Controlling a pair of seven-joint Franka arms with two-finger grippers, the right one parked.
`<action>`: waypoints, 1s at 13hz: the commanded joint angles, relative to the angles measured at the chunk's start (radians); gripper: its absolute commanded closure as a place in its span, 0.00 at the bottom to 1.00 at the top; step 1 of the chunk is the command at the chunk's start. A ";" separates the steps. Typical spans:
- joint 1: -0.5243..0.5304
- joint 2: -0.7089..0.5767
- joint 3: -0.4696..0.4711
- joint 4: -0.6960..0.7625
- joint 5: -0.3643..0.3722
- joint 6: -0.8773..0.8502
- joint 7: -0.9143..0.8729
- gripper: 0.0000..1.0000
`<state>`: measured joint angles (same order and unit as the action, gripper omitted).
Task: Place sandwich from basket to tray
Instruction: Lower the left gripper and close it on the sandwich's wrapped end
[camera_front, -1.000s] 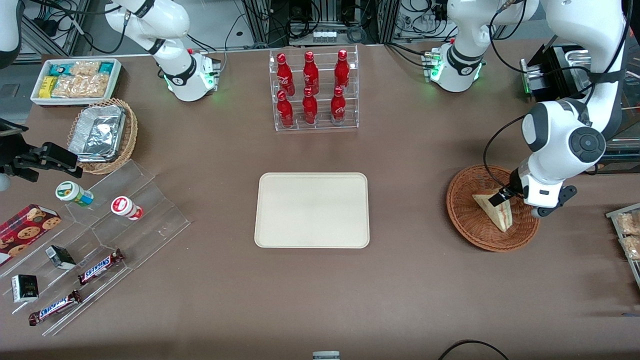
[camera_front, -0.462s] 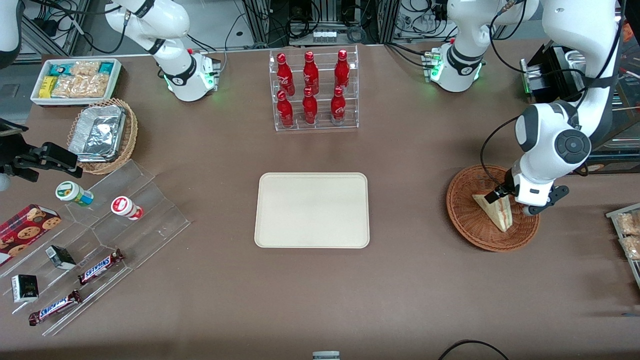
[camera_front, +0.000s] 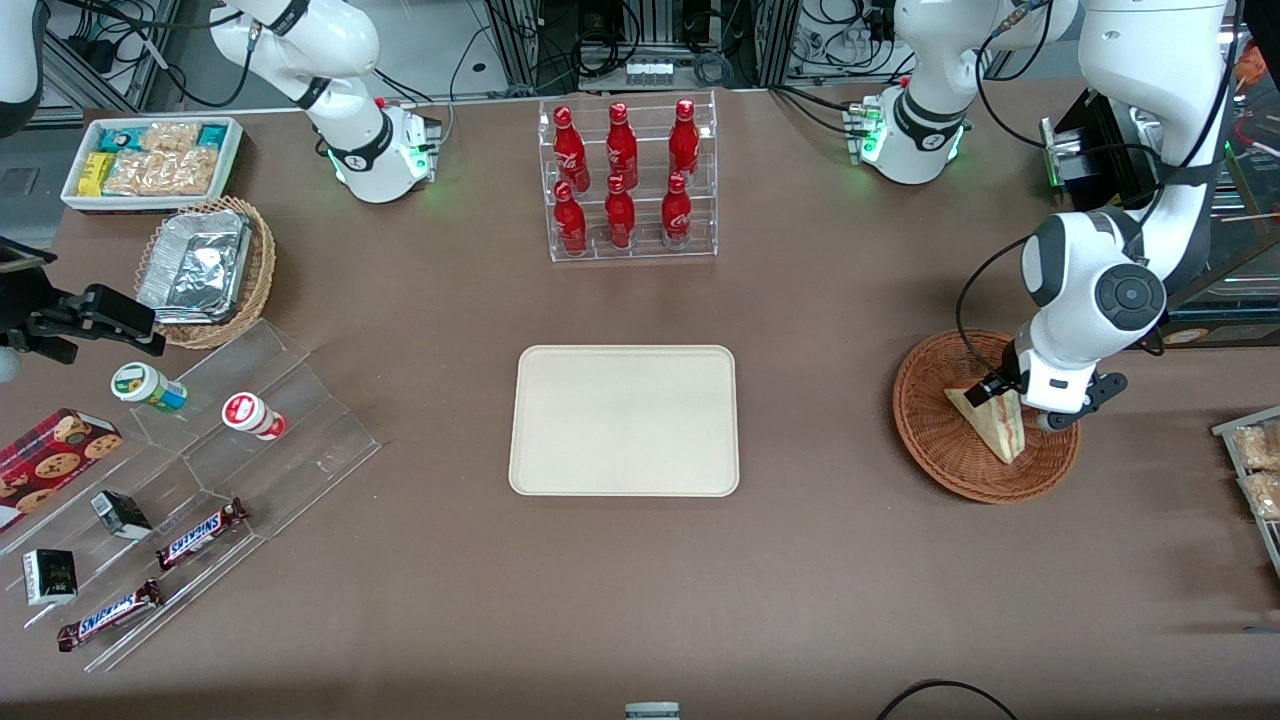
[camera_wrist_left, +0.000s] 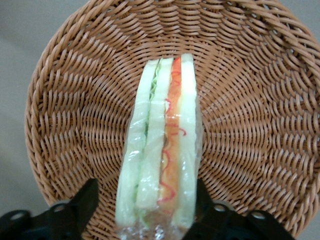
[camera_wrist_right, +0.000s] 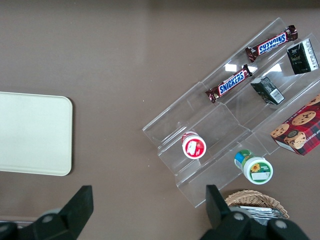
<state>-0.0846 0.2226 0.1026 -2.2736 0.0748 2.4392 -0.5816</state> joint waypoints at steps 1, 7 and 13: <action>-0.009 0.004 0.000 -0.007 0.020 0.024 -0.050 0.84; -0.010 -0.025 -0.001 0.009 0.020 0.002 -0.047 1.00; -0.020 -0.146 -0.014 0.175 0.019 -0.378 -0.037 1.00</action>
<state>-0.0960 0.1396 0.0955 -2.1575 0.0757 2.1897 -0.6042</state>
